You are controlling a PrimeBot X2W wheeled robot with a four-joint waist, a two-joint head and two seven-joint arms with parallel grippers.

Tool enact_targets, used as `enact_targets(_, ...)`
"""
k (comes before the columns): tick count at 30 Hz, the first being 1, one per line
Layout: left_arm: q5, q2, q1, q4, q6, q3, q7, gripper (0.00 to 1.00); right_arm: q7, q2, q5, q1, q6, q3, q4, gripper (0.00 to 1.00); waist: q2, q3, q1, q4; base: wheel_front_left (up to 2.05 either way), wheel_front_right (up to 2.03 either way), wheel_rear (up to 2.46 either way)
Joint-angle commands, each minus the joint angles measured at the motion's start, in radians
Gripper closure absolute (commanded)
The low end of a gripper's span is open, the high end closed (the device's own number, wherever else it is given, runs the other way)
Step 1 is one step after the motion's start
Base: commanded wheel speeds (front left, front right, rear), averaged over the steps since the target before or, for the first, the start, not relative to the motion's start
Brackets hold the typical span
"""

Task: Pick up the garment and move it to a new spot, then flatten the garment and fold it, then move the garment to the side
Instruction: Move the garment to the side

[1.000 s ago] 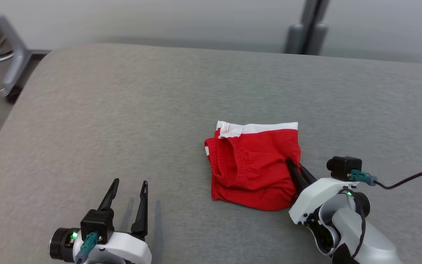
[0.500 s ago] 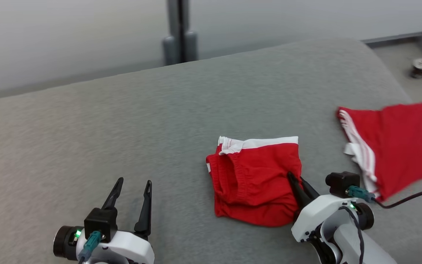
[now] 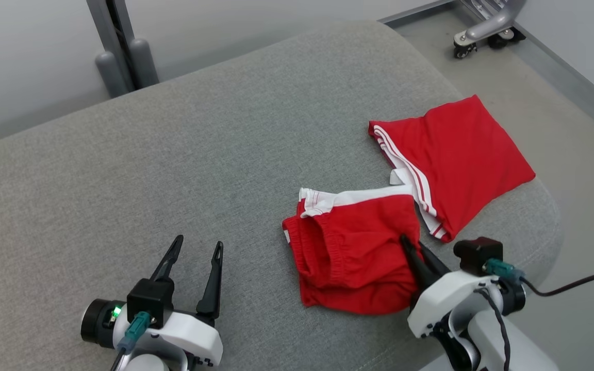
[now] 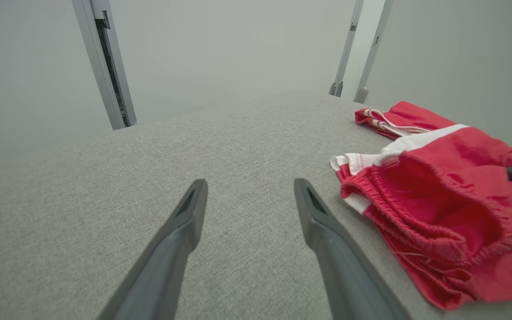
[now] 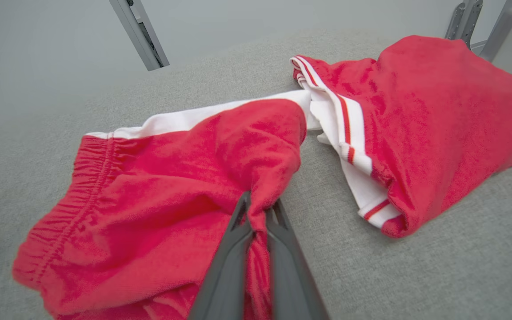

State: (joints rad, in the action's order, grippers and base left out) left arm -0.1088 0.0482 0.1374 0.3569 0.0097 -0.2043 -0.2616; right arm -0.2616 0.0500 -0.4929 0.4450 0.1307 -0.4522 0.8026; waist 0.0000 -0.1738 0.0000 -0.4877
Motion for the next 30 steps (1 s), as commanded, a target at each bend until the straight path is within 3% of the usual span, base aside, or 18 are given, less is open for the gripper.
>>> enact_targets(1,0.004,0.005,0.025,-0.004,-0.006,0.001,-0.004,0.0,-0.004,0.008,0.009,0.025,0.0,0.012,-0.006,1.0,0.0,-0.015,0.0,0.002,0.0,0.0,0.0)
enact_targets(7,0.017,0.005,0.042,-0.014,-0.016,-0.009,-0.004,0.0,-0.004,0.084,0.089,0.12,0.0,0.067,0.003,1.0,0.0,-0.047,0.0,0.078,0.0,0.0,0.0)
enact_targets(18,0.04,0.005,0.04,-0.034,-0.018,-0.001,-0.004,0.0,-0.004,0.365,0.237,0.267,0.0,0.224,0.192,1.0,0.0,-0.106,0.0,0.282,0.0,0.0,0.0)
enact_targets(19,0.041,0.004,0.041,-0.033,-0.019,0.0,-0.004,0.0,-0.004,0.384,0.248,0.279,0.0,0.244,0.215,0.95,0.0,-0.112,0.0,0.295,0.0,0.0,0.0)
enact_targets(20,0.038,0.004,0.044,-0.034,-0.02,0.0,-0.004,0.0,-0.004,0.402,0.271,0.288,0.0,0.258,0.238,0.53,0.0,-0.117,0.0,0.308,0.0,0.0,0.0)
enact_targets(21,0.038,0.004,0.044,-0.034,-0.02,0.0,-0.004,0.0,-0.004,0.402,0.271,0.288,0.0,0.258,0.238,0.53,0.0,-0.117,0.0,0.308,0.0,0.0,0.0)
enact_targets(22,0.036,0.004,0.047,-0.035,-0.019,0.0,-0.004,0.0,-0.004,0.419,0.294,0.297,0.0,0.275,0.262,0.0,0.0,-0.121,0.0,0.319,0.0,0.0,0.0)
enact_targets(26,0.029,0.004,0.062,-0.037,-0.015,-0.007,-0.004,0.0,-0.003,0.452,0.364,0.343,0.0,0.384,0.38,0.0,0.0,-0.131,0.0,0.347,0.0,0.0,0.0)
enact_targets(30,0.023,0.005,0.062,-0.042,0.002,0.007,-0.004,0.0,-0.003,0.41,0.432,0.346,0.0,0.505,0.327,0.0,0.0,-0.127,0.0,0.36,0.0,0.0,0.0)
